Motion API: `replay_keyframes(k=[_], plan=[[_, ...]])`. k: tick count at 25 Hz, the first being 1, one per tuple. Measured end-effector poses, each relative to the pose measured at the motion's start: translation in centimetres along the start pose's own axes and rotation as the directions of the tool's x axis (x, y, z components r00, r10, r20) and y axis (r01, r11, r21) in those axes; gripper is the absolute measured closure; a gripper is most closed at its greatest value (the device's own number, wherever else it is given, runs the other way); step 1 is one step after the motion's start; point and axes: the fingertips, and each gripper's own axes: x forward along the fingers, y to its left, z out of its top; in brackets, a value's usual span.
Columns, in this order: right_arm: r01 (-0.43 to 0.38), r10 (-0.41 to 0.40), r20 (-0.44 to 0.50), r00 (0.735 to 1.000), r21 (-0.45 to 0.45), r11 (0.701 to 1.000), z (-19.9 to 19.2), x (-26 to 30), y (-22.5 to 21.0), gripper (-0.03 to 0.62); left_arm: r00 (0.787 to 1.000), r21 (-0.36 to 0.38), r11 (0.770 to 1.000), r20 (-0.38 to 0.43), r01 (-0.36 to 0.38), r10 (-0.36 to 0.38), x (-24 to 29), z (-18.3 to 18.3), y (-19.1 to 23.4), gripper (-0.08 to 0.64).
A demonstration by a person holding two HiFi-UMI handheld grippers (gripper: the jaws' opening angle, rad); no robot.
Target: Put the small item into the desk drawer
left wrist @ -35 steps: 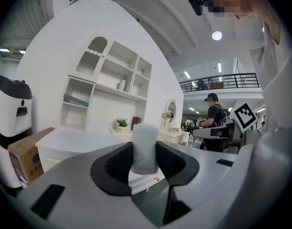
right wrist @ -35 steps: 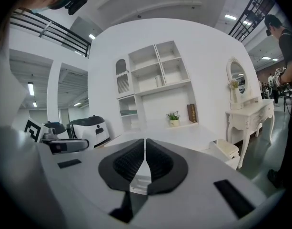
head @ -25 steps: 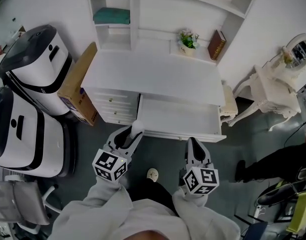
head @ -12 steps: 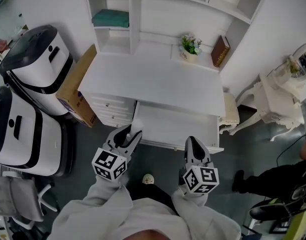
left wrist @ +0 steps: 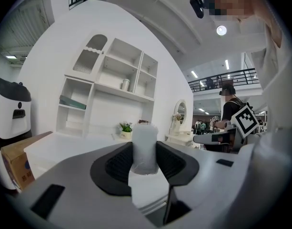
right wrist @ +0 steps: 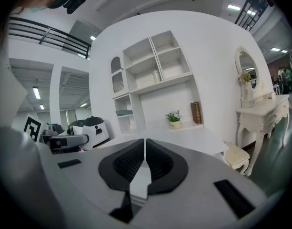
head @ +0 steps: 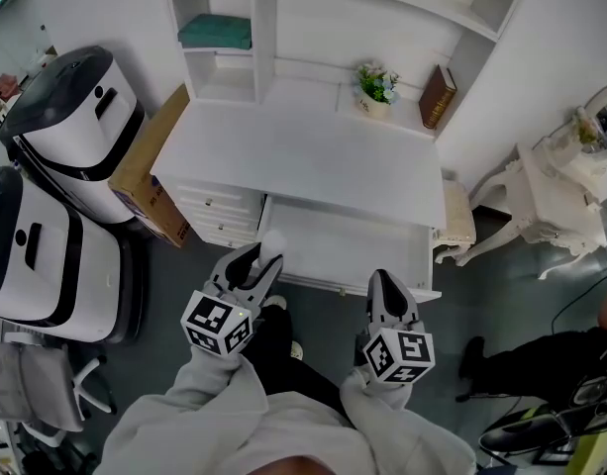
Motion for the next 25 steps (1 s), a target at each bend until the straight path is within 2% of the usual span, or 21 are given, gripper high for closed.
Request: replay_keyframes(k=[13, 21, 25], plan=[[0.030, -0.030, -0.011, 1.000, 0.028, 0.999, -1.1, 0.6, -2.2, 0.555, 1.000, 0.009, 1.000, -0.023, 0.020, -0.019, 2.5, -0.9, 0.0, 0.393], [0.042, -0.042, -0.034, 0.999, 0.014, 0.999, 0.7, 5.2, -6.5, 0.555, 0.999, -0.016, 0.999, -0.036, 0.032, -0.033, 9.5, -0.5, 1.1, 0.393], [0.044, -0.043, -0.051, 0.998, 0.016, 0.999, 1.5, 7.8, -8.7, 0.555, 0.997, -0.014, 0.999, -0.071, 0.036, -0.037, 12.3, -1.5, 1.2, 0.393]])
